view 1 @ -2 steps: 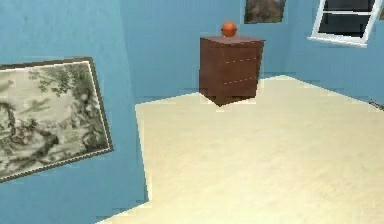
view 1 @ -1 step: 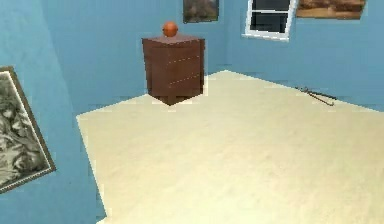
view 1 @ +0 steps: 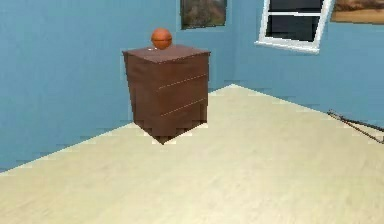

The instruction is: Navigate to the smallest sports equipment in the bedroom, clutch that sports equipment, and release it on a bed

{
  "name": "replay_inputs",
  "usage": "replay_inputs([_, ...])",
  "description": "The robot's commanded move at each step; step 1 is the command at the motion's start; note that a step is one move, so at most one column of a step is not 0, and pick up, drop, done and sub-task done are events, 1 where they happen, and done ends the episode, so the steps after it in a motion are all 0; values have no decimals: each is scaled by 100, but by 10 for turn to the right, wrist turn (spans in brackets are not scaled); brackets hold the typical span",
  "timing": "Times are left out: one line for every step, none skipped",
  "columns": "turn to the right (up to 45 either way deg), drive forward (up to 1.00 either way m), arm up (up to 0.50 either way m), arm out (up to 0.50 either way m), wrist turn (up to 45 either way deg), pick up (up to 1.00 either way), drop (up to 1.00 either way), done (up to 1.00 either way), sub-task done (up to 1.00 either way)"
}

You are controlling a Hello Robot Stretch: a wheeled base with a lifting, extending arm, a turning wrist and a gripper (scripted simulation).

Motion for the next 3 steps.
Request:
replay_inputs([0, 100, 0, 0, 0, 0, 0, 0, 0])
replay_inputs([0, 40, 0, 0, 0, 0, 0, 0, 0])
replay_inputs([-450, 0, 0, 0, 0, 0, 0, 0, 0])
